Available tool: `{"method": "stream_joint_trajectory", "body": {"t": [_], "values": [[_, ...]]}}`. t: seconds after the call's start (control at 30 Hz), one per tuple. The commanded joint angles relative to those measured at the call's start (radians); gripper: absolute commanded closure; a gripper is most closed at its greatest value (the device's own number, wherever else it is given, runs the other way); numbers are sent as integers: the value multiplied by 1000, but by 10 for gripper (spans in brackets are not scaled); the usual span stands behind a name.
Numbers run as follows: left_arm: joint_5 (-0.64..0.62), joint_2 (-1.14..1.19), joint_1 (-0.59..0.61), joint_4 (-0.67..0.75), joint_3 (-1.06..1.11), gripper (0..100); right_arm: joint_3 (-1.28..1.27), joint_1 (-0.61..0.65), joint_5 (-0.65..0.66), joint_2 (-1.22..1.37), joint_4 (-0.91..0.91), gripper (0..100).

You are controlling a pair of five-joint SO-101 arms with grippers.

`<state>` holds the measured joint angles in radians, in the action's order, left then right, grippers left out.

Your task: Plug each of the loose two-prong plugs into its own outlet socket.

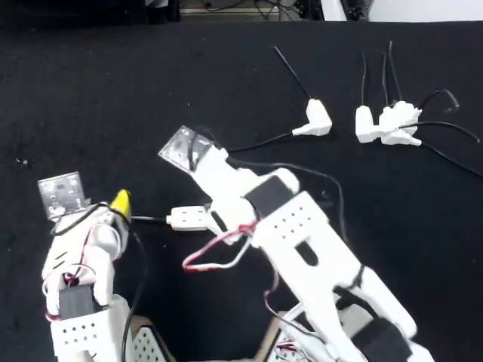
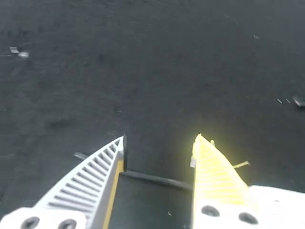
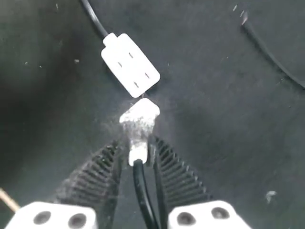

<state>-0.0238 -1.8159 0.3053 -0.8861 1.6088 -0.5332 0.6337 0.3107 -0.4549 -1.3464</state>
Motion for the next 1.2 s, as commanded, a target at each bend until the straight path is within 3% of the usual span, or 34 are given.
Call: {"method": "stream_joint_trajectory", "body": {"t": [0.0, 0.3, 0.7, 0.97, 1.17], "values": [[-11, -6, 39, 25, -47, 770, 108, -18, 11, 38, -40, 988], [-11, -6, 45, 86, -2, 770, 231, -20, 3, 180, -123, 988], [-11, -6, 47, 87, 12, 770, 314, -21, 9, 371, -41, 988], [-11, -6, 47, 87, 10, 770, 570, -51, 3, 558, -215, 988], [-9, -6, 47, 87, 10, 770, 625, -48, 3, 650, -250, 988]]}}
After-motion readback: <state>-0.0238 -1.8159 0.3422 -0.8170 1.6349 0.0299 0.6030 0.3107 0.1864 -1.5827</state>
